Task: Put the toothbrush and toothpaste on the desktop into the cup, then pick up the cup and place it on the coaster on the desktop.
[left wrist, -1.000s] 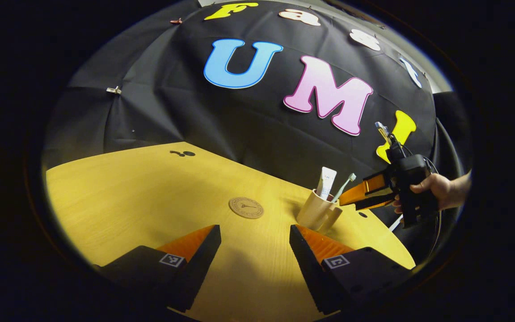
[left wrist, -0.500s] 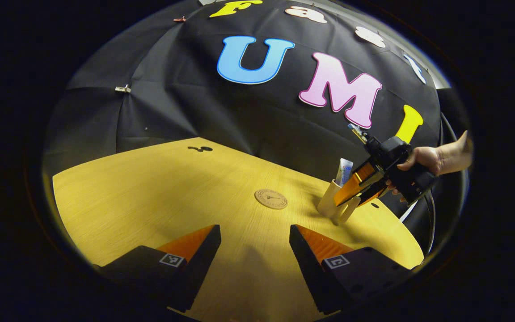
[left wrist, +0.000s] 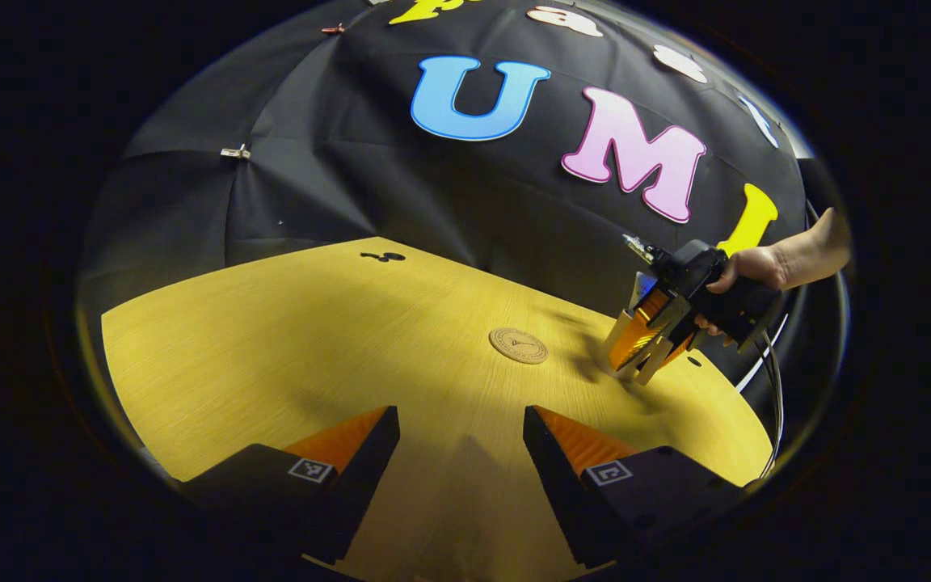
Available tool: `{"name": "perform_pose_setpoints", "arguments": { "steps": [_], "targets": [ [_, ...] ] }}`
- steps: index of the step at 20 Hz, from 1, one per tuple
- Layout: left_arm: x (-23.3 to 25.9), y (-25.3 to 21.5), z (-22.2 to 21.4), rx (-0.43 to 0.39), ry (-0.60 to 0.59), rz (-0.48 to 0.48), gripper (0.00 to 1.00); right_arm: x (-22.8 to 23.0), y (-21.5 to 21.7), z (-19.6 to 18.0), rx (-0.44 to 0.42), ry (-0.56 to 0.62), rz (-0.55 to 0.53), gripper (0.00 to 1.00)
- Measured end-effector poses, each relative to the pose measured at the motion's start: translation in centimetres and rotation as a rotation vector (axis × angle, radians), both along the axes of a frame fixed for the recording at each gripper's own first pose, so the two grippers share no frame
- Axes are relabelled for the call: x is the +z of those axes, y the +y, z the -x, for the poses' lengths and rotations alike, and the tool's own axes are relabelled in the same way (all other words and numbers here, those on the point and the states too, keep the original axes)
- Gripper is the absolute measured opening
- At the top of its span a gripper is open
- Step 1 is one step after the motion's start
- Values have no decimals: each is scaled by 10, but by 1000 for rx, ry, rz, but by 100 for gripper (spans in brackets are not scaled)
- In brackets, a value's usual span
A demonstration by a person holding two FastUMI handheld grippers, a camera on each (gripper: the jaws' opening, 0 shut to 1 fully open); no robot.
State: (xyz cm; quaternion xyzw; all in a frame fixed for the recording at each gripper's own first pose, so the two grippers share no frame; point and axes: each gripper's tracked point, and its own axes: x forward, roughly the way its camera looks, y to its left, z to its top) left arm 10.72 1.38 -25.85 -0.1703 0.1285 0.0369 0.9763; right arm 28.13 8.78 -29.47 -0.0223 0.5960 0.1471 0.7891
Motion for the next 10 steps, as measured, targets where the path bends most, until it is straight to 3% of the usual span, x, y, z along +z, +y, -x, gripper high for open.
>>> {"name": "perform_pose_setpoints", "arguments": {
  "steps": [2,3,5,8,9,10],
  "targets": [
    [-1,1,-2,-2,3,2,97,-4,-1,-2,-8,-3,12,86],
    [-1,1,-3,-4,5,2,97,-5,-1,-3,-10,-4,11,74],
    [-4,-1,-3,-11,11,0,97,-6,-3,-5,-16,-10,19,70],
    [-9,-4,-3,-23,26,-1,97,-2,-7,-10,-15,-29,27,52],
    [-10,-5,-4,-26,31,-2,97,-6,-6,-8,-11,-32,26,37],
    [-12,-7,-4,-29,35,-2,100,-1,-9,-9,-5,-42,36,37]
  ]
}}
